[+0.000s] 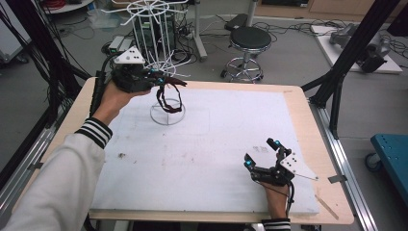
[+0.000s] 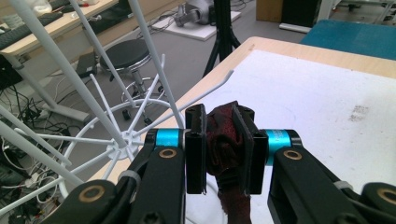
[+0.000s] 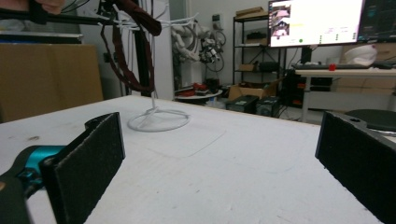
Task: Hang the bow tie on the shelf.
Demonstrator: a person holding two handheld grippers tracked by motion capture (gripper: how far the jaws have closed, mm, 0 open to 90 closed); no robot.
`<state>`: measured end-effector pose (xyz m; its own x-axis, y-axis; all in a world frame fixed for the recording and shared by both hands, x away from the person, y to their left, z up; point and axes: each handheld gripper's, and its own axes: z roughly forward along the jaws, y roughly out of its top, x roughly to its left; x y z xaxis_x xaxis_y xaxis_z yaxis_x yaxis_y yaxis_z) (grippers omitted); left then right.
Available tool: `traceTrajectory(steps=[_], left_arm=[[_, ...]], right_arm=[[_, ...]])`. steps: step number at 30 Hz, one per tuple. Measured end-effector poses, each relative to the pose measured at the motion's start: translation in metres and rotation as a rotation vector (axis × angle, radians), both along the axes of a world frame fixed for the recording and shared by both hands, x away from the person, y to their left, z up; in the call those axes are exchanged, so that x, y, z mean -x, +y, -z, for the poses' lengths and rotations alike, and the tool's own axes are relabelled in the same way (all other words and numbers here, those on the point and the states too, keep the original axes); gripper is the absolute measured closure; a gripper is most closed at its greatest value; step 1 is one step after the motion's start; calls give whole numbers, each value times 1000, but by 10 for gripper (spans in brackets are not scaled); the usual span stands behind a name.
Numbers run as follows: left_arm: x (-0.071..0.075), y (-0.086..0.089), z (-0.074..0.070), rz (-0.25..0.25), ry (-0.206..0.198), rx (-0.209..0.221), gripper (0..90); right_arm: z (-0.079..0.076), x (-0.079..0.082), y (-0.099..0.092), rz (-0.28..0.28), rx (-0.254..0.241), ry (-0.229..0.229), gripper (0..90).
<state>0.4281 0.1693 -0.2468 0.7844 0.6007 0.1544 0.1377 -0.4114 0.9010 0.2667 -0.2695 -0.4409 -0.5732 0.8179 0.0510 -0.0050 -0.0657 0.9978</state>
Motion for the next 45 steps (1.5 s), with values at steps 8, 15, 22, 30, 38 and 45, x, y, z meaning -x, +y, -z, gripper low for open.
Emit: traceTrajectory(steps=[8, 15, 22, 30, 38, 45], left_arm=[[-2, -1, 3, -7, 12, -6, 745], [-3, 0, 2, -18, 14, -3, 630], [-1, 3, 0, -22, 21, 34, 418], [6, 9, -4, -7, -21, 103, 124], [27, 29, -4, 39, -160, 187, 17], [61, 57, 13, 45, -216, 220, 17]], right_arm=[[11, 0, 1, 21, 16, 19, 6], [12, 0, 2, 28, 34, 14, 6], [13, 1, 3, 31, 37, 0, 6], [13, 2, 2, 25, 30, 1, 6], [13, 2, 2, 29, 34, -2, 6], [13, 2, 2, 32, 28, 2, 6]])
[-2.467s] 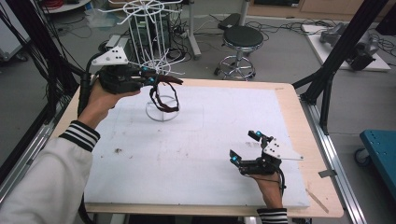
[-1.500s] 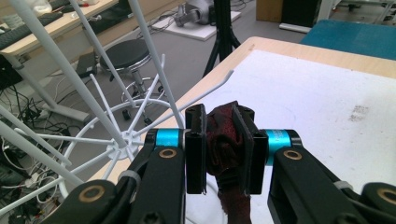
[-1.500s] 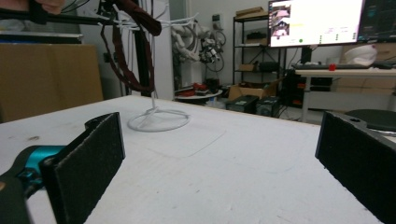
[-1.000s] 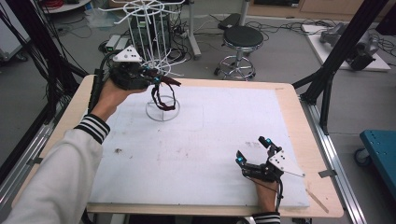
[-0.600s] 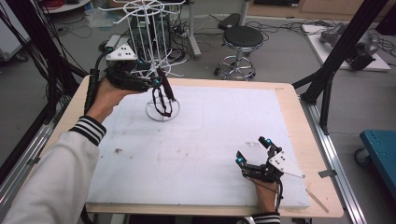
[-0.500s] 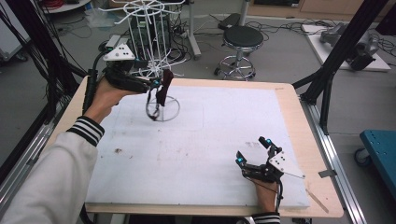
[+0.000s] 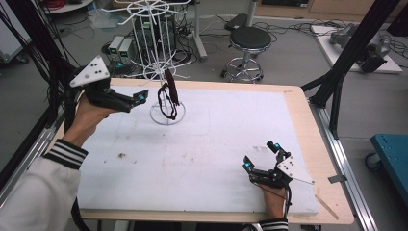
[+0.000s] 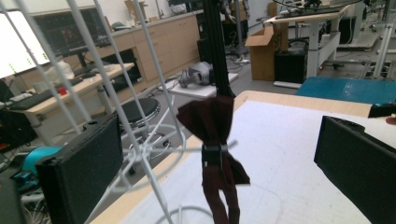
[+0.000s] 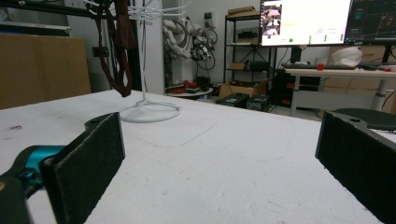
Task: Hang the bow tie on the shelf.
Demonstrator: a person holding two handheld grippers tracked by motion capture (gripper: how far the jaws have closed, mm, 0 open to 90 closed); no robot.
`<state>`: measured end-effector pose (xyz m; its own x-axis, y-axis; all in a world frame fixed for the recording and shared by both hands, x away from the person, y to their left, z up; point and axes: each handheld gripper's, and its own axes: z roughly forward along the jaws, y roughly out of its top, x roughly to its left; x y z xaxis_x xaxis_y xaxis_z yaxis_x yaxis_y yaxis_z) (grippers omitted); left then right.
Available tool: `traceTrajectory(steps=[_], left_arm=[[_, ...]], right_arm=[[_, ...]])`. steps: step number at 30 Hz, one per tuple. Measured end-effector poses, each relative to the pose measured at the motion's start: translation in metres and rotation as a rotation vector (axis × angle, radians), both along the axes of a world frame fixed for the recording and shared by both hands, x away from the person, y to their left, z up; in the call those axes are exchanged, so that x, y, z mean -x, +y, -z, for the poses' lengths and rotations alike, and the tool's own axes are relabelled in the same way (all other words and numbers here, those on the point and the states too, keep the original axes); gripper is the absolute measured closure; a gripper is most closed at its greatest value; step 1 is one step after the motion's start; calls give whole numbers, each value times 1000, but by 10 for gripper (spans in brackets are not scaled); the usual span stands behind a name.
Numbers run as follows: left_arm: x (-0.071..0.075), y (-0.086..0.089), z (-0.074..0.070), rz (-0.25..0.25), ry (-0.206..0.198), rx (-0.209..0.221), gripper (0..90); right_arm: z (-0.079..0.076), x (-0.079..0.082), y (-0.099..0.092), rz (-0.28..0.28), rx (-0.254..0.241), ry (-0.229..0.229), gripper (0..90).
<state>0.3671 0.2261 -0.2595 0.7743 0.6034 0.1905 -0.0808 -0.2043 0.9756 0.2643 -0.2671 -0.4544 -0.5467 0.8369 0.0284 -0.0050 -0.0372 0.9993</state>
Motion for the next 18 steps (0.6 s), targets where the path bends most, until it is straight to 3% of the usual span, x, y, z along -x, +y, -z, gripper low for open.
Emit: traceTrajectory(steps=[3, 4, 6, 7, 8, 10, 11, 13, 16, 17, 18], left_arm=[[11, 7, 11, -11, -14, 9, 17], [24, 13, 24, -18, -23, 16, 17], [30, 15, 31, -22, -28, 21, 17], [42, 21, 45, -34, -48, 19, 17], [42, 21, 45, -34, -48, 19, 17], [56, 30, 67, -46, -55, 41, 17], [56, 30, 67, -46, -55, 41, 17], [63, 38, 81, -64, -57, 53, 17], [72, 54, 108, -91, -28, 93, 17], [72, 54, 108, -91, -28, 93, 17], [78, 59, 120, -113, -15, 106, 17]], right_arm=[[0, 0, 0, 0, 6, -9, 6], [0, 0, 0, 1, 9, -11, 6], [0, 0, 0, -1, 8, -9, 6], [0, 0, 0, -1, 6, -8, 6], [0, 0, 0, -1, 8, -8, 6], [0, 0, 0, 8, 16, -14, 6], [0, 0, 1, 8, 16, -8, 6], [0, 1, 1, 7, 17, -7, 6], [0, 1, 1, 8, 16, -6, 6], [0, 1, 1, 8, 16, -6, 6], [0, 1, 2, 13, 21, -9, 6]])
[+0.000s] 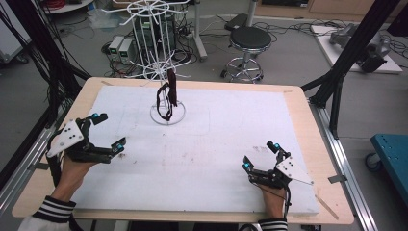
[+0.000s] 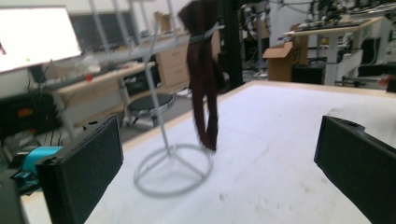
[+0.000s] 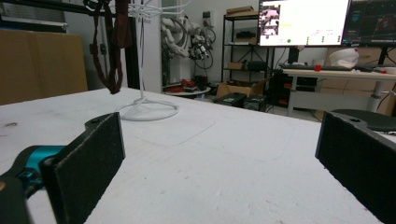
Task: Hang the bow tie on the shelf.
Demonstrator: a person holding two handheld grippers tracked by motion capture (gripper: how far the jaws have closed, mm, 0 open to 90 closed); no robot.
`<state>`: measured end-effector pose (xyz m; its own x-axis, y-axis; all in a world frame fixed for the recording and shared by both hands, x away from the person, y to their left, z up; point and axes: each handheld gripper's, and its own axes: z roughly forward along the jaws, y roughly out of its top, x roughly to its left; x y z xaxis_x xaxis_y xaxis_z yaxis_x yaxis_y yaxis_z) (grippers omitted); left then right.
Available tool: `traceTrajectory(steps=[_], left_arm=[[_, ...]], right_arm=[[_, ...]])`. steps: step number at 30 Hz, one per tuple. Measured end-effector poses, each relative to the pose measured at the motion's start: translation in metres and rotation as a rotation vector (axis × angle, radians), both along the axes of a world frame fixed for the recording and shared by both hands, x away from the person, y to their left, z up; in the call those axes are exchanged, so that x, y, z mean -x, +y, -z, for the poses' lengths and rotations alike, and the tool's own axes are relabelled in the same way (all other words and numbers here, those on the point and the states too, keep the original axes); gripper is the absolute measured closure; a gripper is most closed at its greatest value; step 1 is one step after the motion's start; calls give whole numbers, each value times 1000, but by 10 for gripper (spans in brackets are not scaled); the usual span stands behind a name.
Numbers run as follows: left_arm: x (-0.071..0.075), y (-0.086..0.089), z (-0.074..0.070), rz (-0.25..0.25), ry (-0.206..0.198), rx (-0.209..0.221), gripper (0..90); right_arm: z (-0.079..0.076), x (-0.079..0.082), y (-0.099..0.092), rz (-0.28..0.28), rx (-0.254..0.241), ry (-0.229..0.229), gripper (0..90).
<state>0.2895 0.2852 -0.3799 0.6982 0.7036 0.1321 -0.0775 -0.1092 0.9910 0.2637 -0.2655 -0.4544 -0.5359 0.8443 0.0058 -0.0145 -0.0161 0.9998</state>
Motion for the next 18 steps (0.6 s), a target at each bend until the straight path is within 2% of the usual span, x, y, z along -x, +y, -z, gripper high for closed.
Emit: traceTrajectory(steps=[1, 7, 8, 9, 12, 14, 18], left_arm=[[0, 0, 0, 0, 0, 0, 17], [15, 14, 33, -45, 18, 36, 17], [19, 16, 43, -57, 17, 50, 17], [19, 16, 43, -57, 17, 50, 17], [22, 18, 56, -77, 23, 58, 17], [23, 17, 61, -89, 26, 46, 17], [23, 16, 69, -88, 25, 60, 17]], right_arm=[[0, 0, 0, -1, 4, -5, 6], [0, 0, 0, 2, 0, 1, 6], [0, 0, 0, 0, 2, -4, 6], [0, 0, 0, 0, 2, -4, 6], [0, 0, 0, 1, 5, -5, 6], [0, 0, 0, 1, 7, -7, 6], [0, 0, 1, 3, 8, -5, 6]])
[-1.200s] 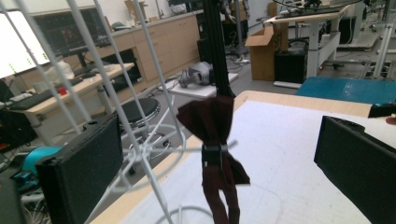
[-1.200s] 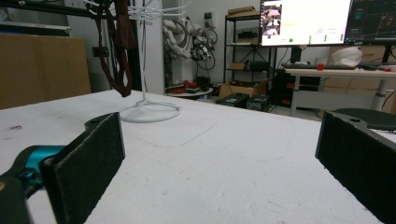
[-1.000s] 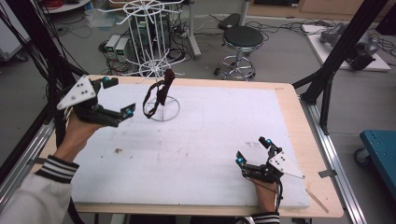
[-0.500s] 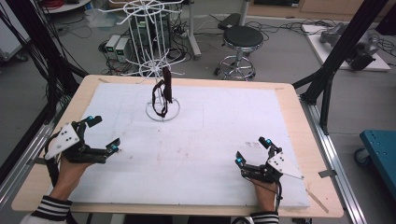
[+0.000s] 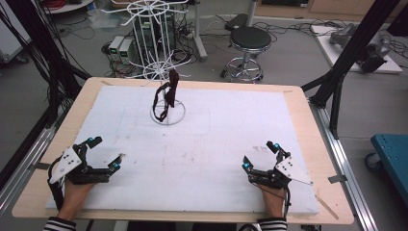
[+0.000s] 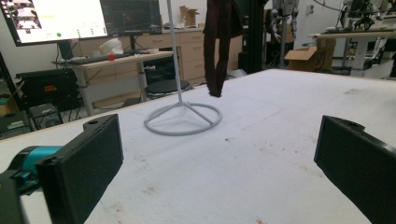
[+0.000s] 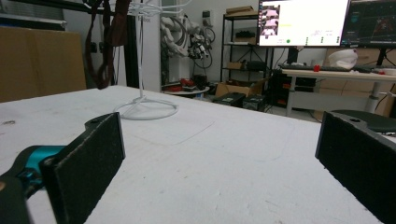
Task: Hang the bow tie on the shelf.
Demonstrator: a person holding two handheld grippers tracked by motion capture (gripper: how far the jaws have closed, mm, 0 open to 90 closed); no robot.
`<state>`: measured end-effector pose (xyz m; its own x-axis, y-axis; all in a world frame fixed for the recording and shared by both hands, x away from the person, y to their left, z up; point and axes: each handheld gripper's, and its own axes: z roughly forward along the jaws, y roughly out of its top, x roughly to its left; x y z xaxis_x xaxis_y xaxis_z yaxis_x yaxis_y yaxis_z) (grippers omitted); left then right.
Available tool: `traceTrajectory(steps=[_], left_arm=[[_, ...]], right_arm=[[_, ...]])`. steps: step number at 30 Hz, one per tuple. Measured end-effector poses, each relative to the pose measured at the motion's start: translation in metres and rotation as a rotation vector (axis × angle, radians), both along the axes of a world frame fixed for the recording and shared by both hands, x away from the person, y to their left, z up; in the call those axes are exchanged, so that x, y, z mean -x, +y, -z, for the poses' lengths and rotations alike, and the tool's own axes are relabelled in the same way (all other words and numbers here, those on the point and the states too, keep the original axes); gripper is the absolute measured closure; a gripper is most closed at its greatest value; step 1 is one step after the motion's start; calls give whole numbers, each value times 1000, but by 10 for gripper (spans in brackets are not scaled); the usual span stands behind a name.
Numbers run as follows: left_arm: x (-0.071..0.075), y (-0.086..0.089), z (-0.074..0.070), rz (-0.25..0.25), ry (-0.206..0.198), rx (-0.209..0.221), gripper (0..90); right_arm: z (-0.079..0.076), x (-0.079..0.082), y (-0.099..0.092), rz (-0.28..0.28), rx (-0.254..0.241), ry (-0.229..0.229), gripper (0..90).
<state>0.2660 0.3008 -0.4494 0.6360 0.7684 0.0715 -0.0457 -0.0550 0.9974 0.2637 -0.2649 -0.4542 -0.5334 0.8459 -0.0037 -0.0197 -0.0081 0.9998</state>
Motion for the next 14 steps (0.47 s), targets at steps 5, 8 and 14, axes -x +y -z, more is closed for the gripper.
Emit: traceTrajectory(steps=[5, 8, 14], left_arm=[[0, 1, 4, -16, -21, 20, 17], [-1, 3, 4, -26, -10, 29, 17], [-2, 5, 5, -37, 3, 72, 17]], right_arm=[[0, 0, 1, -4, 2, 3, 6], [0, 0, 0, -6, 5, 0, 6], [0, 0, 1, -3, 8, -1, 6]])
